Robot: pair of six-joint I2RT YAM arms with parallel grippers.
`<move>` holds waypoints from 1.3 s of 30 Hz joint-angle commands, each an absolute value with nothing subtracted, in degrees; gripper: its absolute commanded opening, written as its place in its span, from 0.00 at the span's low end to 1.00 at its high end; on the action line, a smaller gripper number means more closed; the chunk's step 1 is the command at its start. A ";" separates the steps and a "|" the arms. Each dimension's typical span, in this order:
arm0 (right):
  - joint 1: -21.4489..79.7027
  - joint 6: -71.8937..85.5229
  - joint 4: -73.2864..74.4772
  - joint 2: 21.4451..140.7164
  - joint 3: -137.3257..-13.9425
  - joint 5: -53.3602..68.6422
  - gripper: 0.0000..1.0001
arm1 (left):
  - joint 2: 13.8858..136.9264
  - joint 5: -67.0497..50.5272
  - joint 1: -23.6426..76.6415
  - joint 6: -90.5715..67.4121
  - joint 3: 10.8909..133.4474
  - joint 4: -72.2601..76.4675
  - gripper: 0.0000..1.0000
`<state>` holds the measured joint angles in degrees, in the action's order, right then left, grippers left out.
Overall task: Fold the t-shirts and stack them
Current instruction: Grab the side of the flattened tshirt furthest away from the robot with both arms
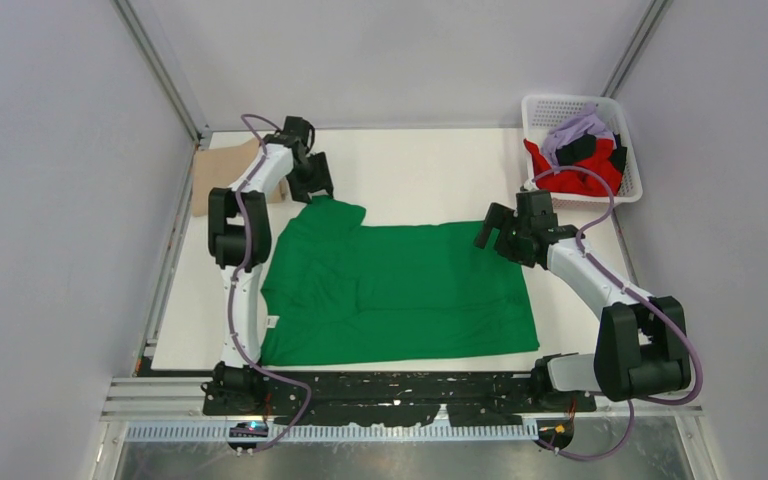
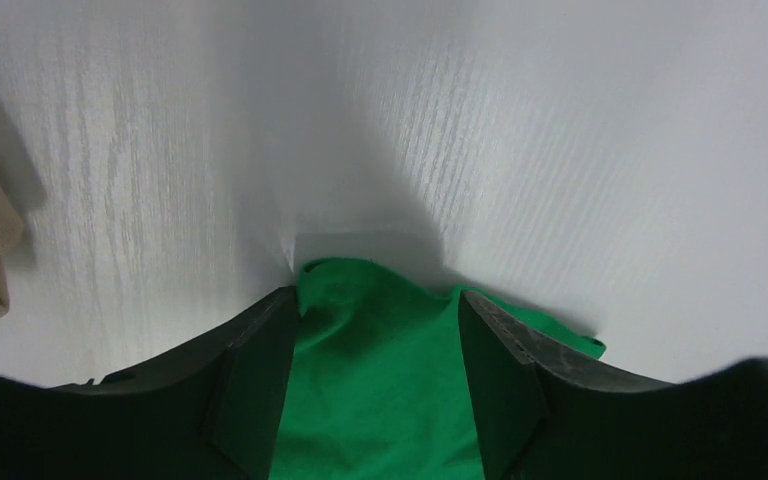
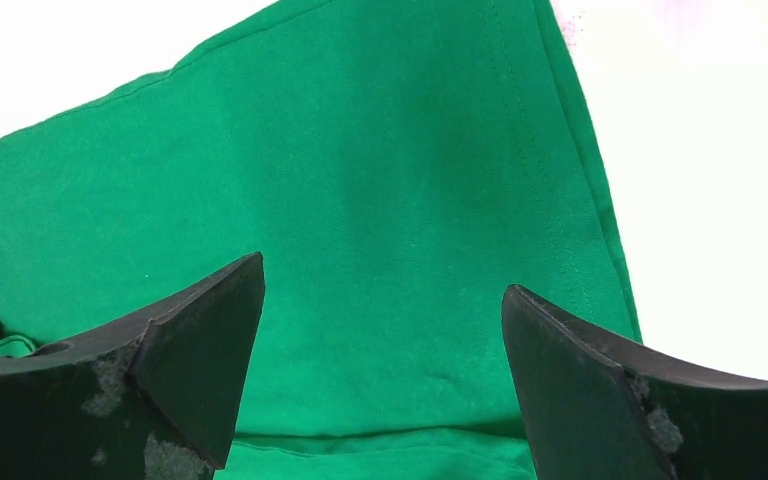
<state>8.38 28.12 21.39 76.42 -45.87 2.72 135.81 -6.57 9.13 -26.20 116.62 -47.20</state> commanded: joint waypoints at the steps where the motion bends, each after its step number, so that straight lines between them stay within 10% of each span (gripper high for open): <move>1: 7.98 27.25 19.63 73.66 -46.51 2.78 0.95 | 133.16 -6.85 9.88 -24.63 114.48 -47.41 0.57; 10: 6.99 26.46 19.76 73.09 -45.71 1.82 0.95 | 134.93 -1.98 10.76 -23.81 118.64 -50.60 0.31; 15: 6.69 25.95 19.77 74.23 -46.51 -1.58 0.96 | 135.89 -0.96 10.99 -22.86 120.41 -51.50 0.00; 28: 6.76 26.39 18.01 97.20 -64.98 -11.00 1.00 | 136.98 -0.52 10.90 -24.56 122.50 -51.36 0.00; 39: 7.02 28.06 21.44 110.75 -75.13 -13.80 0.72 | 135.34 -0.50 10.72 -25.59 119.49 -49.72 0.00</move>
<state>7.35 27.18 20.78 110.10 -73.43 -11.22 137.88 -1.08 10.90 -25.06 120.49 -51.00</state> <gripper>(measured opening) 0.769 0.024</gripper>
